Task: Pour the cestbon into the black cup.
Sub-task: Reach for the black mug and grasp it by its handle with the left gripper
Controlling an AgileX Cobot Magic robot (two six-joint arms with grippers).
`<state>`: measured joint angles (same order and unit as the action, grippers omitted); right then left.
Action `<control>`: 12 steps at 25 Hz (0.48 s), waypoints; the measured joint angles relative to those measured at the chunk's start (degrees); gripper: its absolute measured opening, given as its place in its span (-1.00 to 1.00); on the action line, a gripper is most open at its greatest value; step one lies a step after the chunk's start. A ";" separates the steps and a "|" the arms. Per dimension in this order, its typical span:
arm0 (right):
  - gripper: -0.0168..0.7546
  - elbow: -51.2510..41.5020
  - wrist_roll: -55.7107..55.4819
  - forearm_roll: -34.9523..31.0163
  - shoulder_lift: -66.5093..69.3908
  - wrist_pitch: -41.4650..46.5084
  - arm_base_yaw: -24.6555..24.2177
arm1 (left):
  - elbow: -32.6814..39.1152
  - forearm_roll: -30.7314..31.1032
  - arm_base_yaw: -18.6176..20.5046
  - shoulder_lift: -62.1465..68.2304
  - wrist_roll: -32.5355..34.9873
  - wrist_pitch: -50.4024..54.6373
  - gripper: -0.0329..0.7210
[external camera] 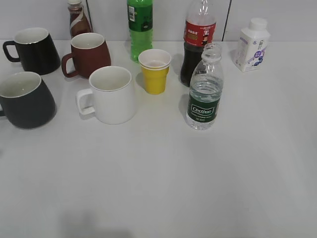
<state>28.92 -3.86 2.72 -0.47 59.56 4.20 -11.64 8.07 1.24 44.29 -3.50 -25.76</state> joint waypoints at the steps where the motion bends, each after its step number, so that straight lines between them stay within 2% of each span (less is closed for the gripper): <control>1: 0.55 0.00 0.00 0.00 0.00 0.00 0.00 | 0.44 0.05 0.00 3.31 0.00 -3.56 -0.27; 7: 0.55 0.00 0.00 0.00 0.00 -0.07 0.00 | 0.97 0.10 0.00 22.68 0.00 -14.59 -0.27; 12: 0.55 0.00 0.00 0.00 0.00 -0.07 0.00 | 0.97 -0.26 0.00 31.90 0.32 -19.59 -0.23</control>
<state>28.92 -3.86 2.72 -0.47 59.49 4.20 -10.68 7.81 1.24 76.19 -3.19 -45.36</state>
